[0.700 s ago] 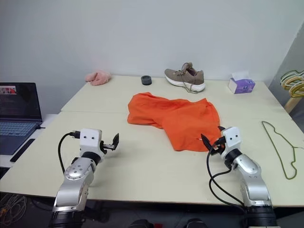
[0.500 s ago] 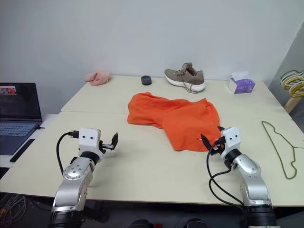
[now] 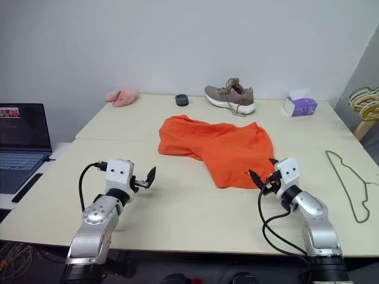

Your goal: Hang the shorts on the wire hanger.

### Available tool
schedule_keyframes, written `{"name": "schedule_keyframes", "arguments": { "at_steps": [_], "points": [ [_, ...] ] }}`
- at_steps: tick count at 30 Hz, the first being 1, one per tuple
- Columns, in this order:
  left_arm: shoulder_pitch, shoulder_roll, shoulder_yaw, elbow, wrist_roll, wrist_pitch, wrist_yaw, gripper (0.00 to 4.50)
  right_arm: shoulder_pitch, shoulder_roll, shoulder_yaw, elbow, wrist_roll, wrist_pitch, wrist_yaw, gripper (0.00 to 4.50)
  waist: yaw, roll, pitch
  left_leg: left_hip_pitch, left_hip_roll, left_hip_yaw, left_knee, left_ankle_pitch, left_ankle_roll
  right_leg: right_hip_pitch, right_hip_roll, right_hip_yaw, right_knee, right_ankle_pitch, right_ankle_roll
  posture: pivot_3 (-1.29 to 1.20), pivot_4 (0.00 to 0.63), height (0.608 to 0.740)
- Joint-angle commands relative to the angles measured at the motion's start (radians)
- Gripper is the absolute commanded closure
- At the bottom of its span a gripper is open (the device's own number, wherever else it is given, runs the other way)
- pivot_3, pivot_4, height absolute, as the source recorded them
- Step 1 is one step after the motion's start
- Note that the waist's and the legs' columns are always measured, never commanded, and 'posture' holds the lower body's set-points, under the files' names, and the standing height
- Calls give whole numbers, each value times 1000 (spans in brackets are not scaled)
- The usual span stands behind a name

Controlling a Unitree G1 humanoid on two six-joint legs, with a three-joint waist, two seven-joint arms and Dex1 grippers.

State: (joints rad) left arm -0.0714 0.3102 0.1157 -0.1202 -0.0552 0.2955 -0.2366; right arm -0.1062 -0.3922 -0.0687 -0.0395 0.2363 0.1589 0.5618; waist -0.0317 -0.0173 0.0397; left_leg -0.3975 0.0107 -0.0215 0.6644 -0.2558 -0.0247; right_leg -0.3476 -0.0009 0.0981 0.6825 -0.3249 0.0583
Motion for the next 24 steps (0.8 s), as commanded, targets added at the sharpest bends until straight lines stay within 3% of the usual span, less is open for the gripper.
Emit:
{"name": "schedule_keyframes", "arguments": {
  "at_steps": [1, 11, 24],
  "points": [
    [-19, 8, 3, -45, -26, -27, -32, 0, -22, -19, -11, -48, 18, 15, 14, 42, 0, 0, 0, 0, 0, 0, 0, 0, 0, 0, 0, 0, 0, 0, 0, -30, 0, 740],
    [-12, 9, -44, -59, -55, -77, -119, 0, -39, -71, 8, -65, -21, 169, -17, 42, -1, 0, 0, 0, 0, 0, 0, 0, 0, 0, 0, 0, 0, 0, 0, -43, 0, 740],
    [-48, 37, -135, -62, -75, -67, -271, 0, -233, -92, -31, 156, -12, 489, -75, 42, -44, 1, 0, 0, 0, 1, 0, 0, 0, 0, 0, 1, -1, 0, 0, -125, 7, 740]
  ]
}}
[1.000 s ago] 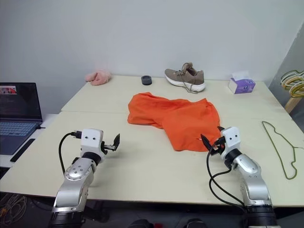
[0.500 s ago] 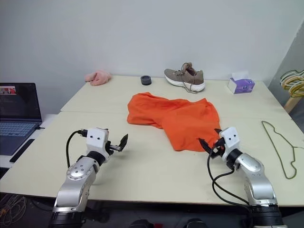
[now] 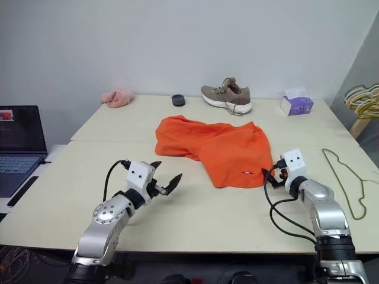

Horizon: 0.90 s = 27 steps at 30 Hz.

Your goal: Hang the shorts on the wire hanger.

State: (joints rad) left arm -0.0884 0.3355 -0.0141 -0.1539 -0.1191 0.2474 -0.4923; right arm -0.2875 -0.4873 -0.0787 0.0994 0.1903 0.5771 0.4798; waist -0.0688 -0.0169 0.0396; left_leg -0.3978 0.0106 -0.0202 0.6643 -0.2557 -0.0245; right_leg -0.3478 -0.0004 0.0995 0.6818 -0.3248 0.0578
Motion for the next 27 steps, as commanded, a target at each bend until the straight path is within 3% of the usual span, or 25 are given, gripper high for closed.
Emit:
{"name": "schedule_keyframes", "arguments": {
  "at_steps": [1, 3, 6, 16, 21, 27],
  "points": [
    [-36, 14, -8, -26, -7, -19, -19, 0, -71, 11, -25, 38, 46, 110, 7, 42, -15, 0, 0, 0, 0, 0, 0, 0, 0, 0, 0, 0, 0, 0, 0, -125, 7, 740],
    [-48, 18, -8, -18, -5, -17, -23, 0, -107, 29, -32, 74, 75, 176, 11, 42, -25, 0, 0, 0, 0, 0, 0, 0, 0, 1, 0, 0, 0, 0, 0, -131, 8, 740],
    [-57, 22, -6, -13, -6, -15, -28, 0, -129, 43, -31, 73, 101, 214, 26, 661, -43, 0, 0, 0, 0, 0, 0, 0, 0, 1, 0, 0, 0, 0, 0, -131, 9, 740],
    [-67, 23, -4, -13, -11, -2, -30, 0, -110, -14, 136, -41, 80, 125, 208, 4303, -71, 0, 0, 0, 0, -2, 0, 0, 0, 1, 0, -1, -1, 0, 0, -136, 9, 740],
    [-82, 32, 5, -4, -17, 5, -38, 0, -93, -77, 340, -266, 73, 66, 404, 4444, -74, 0, 0, 0, 0, -3, 0, 0, 0, 1, 0, -2, -1, 0, 1, -138, 12, 740],
    [-94, 34, -1, 6, -19, 9, -55, 0, -137, -31, 523, -358, 44, 82, 459, 4444, -78, 0, 0, 0, 1, -3, 0, 0, 0, 1, 1, -2, -1, 0, 1, -151, 18, 740]
  ]
}}
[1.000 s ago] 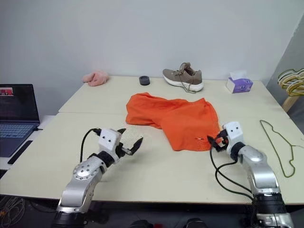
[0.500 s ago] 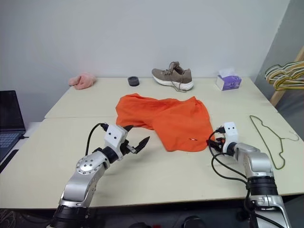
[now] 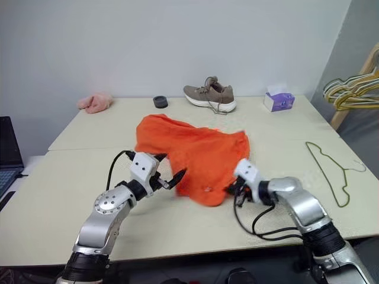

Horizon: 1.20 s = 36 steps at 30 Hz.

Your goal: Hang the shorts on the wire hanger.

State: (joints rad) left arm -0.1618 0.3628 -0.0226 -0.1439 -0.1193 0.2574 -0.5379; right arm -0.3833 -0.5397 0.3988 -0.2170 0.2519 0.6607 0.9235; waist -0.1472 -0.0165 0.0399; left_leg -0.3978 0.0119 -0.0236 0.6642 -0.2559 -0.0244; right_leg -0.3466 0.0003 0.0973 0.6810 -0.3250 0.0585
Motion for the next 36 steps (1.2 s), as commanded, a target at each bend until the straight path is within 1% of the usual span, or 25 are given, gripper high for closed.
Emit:
{"name": "schedule_keyframes", "arguments": {
  "at_steps": [1, 3, 6, 8, 11, 13, 14, 16, 21, 27, 30, 33, 36],
  "points": [
    [-22, 7, 5, -3, -20, 0, -13, 0, -49, 35, 54, -33, -10, 8, 19, 4444, 1, 0, 0, 0, 0, 0, 0, 0, 0, 0, 0, 0, 0, 0, 0, -151, 18, 740],
    [-23, 7, -6, -7, -22, 7, -25, 0, -69, 43, 59, -5, -29, -18, 13, 4444, 2, 0, 1, 0, -1, 0, 0, 0, 0, 0, -1, 0, 0, 0, 0, -153, 21, 740],
    [-15, 9, -23, -23, -45, 43, -61, 0, -77, 20, 45, -4, -44, -32, 17, 3863, 7, -1, 1, 0, -2, 0, 0, 0, 0, 0, -2, -1, 0, 0, 0, -160, 25, 740],
    [-4, 19, -42, -42, -68, 77, -100, 0, -62, -32, 46, -60, -35, -22, 58, 3230, 7, 0, 1, 0, -2, -1, 0, 0, 0, 0, -2, -1, -1, 0, 0, -163, 27, 740],
    [8, 36, -65, -64, -82, 108, -139, 0, -41, -103, 57, -132, -19, -22, 111, 2125, 4, 0, 2, -1, -1, -1, 0, 0, 0, -1, -2, -1, -1, 0, 0, -168, 28, 740],
    [21, 59, -95, -96, -111, 150, -192, 0, -2, -194, 54, -231, 9, -53, 195, 1388, 2, 0, 3, -1, 0, -1, -1, 0, 0, -1, -2, -1, -1, 0, 0, -172, 28, 740],
    [25, 71, -111, -110, -126, 171, -220, 0, 18, -235, 45, -269, 13, -72, 226, 1090, 2, 1, 4, -1, 0, -1, -1, 0, 0, -2, -2, -1, -1, 0, 0, -175, 29, 740],
    [26, 95, -142, -133, -153, 209, -269, 0, 49, -289, 17, -312, 26, -96, 253, 1090, 0, 1, 5, -1, -1, -1, -1, 0, 0, -1, -2, -1, -1, -1, 0, -178, 27, 740],
    [2, 139, -222, -157, -179, 277, -358, 0, 86, -341, -58, -330, 49, -106, 250, 1090, -13, 1, 6, 1, -1, 0, 0, 0, 0, 1, -1, 0, -1, -3, 4, -188, 26, 740],
    [-62, 166, -346, -72, -69, 276, -366, 0, 101, -352, -132, -342, 69, -77, 211, 1090, -20, 0, 7, 2, -1, 0, 1, 0, 0, 3, -1, 0, -1, -3, 4, -216, 30, 740],
    [-74, 174, -374, -38, -32, 243, -370, 0, 104, -348, -148, -349, 74, -64, 196, 1090, -23, 1, 8, 2, -1, 0, 0, 0, 0, 3, -1, 0, -2, -3, 4, -222, 32, 740],
    [-83, 176, -385, -1, 5, 216, -362, 606, 112, -345, -161, -356, 75, -59, 183, 1061, -23, 0, 9, 1, -1, 0, 0, 0, 0, 2, -1, 0, -2, -3, 3, -227, 32, 740],
    [-81, 175, -387, 11, 22, 200, -363, 1485, 117, -342, -169, -355, 75, -64, 170, 1061, -23, 0, 9, 1, -1, 0, 0, 0, 0, 2, -1, 0, -2, -3, 3, -228, 31, 740]
  ]
}}
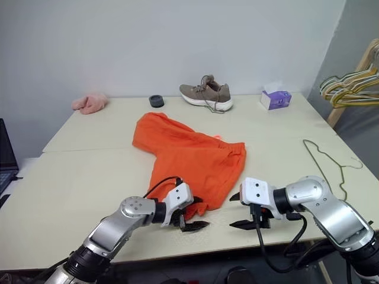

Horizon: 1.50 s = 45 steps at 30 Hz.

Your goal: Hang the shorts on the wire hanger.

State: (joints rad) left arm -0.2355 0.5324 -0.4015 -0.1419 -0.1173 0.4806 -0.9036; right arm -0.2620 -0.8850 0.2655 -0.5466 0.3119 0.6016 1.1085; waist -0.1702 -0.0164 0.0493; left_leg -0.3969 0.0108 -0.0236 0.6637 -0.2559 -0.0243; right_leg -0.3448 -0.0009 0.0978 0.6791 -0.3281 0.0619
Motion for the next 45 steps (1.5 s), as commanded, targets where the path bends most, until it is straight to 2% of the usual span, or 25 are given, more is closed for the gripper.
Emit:
{"name": "schedule_keyframes", "arguments": {
  "at_steps": [1, 9, 11, 15, 18, 25, 31, 35, 42, 45],
  "points": [
    [-4, 6, -7, 11, 30, -33, 6, 1844, -6, 9, -39, -18, 7, -17, -24, 1061, 0, 0, 0, 0, 0, 0, 0, 0, 0, 0, 0, 0, 0, 0, 0, -226, 32, 740],
    [41, 42, 142, -64, -73, 11, -12, 4416, -79, 78, 5, 170, -187, -223, -140, 1061, -4, 0, 2, 1, 0, 0, 0, 0, 0, 0, 0, 0, 0, 0, 0, -207, 30, 740],
    [49, 67, 187, -85, -116, 32, -35, 4475, -104, 101, 23, 238, -244, -290, -163, 1061, -4, 0, 3, 0, 1, 0, 0, 0, 0, 0, 0, 0, 0, 0, 0, -195, 28, 740],
    [87, 153, 325, -151, -254, 83, -110, 4475, -206, 165, 110, 475, -438, -525, -258, 1061, -13, 1, 4, 0, 1, 0, 0, 0, 0, -2, 0, 0, 1, 2, -3, -179, 25, 740],
    [105, 192, 393, -168, -307, 109, -121, 4475, -284, 198, 170, 656, -571, -698, -330, 1061, -22, 1, 5, -1, 0, 1, -1, 0, 0, -3, -1, 0, 1, 2, -4, -164, 22, 740],
    [121, 244, 491, -160, -349, 118, -109, 4475, -466, 329, 272, 1060, -777, -981, -505, 1061, -25, 1, 7, 0, 0, 0, -1, 0, 0, -3, -2, 0, 2, 2, -4, -120, 14, 740],
    [134, 260, 509, -158, -344, 112, -100, 4475, -594, 438, 312, 1332, -870, -1081, -626, 1061, -25, 1, 7, 0, 0, -1, -1, 0, 0, -2, -2, -1, 3, 2, -4, -102, 9, 740],
    [146, 265, 510, -162, -337, 106, -93, 4500, -655, 480, 305, 1442, -893, -1105, -681, 1971, -23, 1, 7, 0, 0, -2, -1, 0, -1, -2, -3, -1, 3, 3, -4, -93, 9, 740],
    [146, 274, 495, -147, -311, 82, -82, 4500, -658, 421, 284, 1431, -870, -1188, -629, 4467, -22, 1, 7, 1, 0, -3, 0, 0, -1, 0, -5, -2, 3, 3, -4, -99, 8, 740],
    [140, 281, 467, -136, -284, 59, -94, 4500, -649, 375, 268, 1380, -854, -1212, -594, 4467, -24, 1, 7, 1, 0, -3, 0, 0, -1, 0, -5, -2, 3, 3, -4, -108, 9, 740]
  ]
}}
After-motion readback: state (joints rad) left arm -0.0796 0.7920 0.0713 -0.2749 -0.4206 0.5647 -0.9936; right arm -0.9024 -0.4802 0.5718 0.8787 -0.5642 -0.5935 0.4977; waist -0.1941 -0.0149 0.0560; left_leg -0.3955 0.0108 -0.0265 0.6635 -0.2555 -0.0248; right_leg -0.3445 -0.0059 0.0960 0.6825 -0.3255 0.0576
